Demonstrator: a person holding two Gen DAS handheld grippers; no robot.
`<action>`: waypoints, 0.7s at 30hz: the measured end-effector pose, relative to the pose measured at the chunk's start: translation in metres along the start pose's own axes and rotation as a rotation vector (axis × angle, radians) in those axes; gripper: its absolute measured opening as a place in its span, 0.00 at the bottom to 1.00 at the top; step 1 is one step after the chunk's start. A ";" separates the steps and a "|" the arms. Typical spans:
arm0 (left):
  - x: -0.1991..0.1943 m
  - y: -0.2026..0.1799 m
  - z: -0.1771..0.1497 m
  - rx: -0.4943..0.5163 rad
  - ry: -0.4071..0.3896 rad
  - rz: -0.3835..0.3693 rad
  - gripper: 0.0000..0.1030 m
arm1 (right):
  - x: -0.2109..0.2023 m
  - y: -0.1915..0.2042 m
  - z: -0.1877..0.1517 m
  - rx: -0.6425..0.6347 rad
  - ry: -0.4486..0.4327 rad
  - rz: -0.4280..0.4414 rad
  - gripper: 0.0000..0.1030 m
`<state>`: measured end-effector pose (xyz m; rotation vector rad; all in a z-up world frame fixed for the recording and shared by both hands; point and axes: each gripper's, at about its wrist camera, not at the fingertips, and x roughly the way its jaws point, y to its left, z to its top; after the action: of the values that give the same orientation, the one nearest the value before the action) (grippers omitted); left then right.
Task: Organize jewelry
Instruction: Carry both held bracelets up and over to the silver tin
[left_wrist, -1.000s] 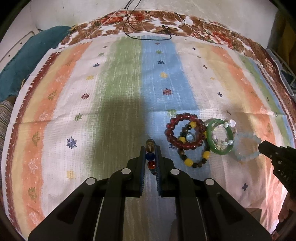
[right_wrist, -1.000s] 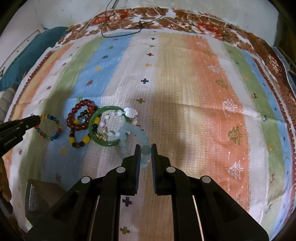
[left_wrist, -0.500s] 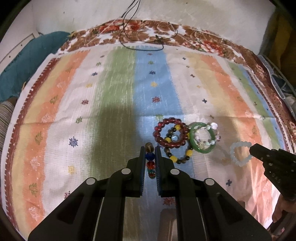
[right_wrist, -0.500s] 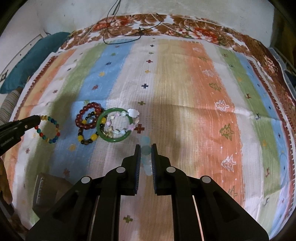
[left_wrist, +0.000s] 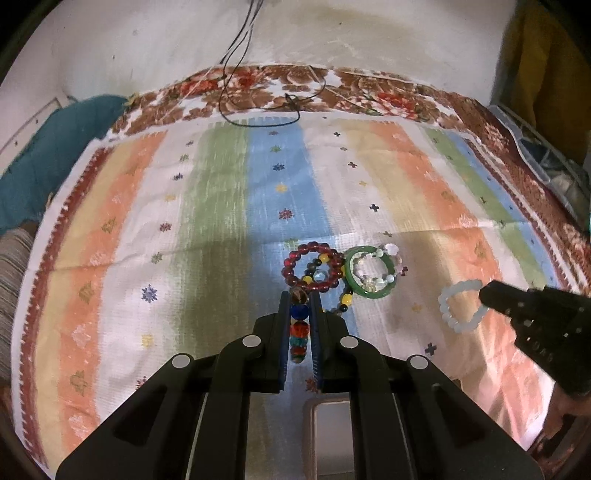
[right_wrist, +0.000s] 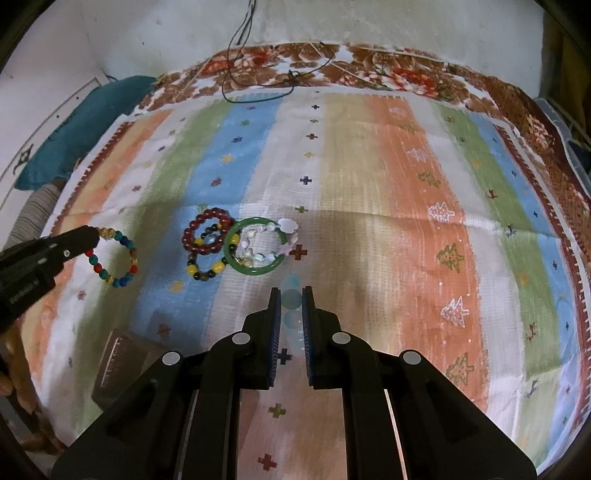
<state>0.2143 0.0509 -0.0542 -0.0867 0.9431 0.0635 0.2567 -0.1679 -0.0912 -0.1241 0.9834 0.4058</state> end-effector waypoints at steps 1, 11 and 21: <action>-0.002 -0.002 -0.001 0.004 -0.003 0.001 0.09 | -0.003 0.001 -0.001 -0.004 -0.005 0.006 0.12; -0.025 -0.016 -0.008 0.013 -0.031 -0.023 0.09 | -0.029 0.012 -0.007 -0.020 -0.061 0.018 0.12; -0.047 -0.025 -0.016 0.020 -0.060 -0.037 0.09 | -0.052 0.026 -0.016 -0.047 -0.112 0.022 0.12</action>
<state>0.1758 0.0238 -0.0242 -0.0831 0.8820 0.0226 0.2088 -0.1632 -0.0545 -0.1318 0.8656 0.4522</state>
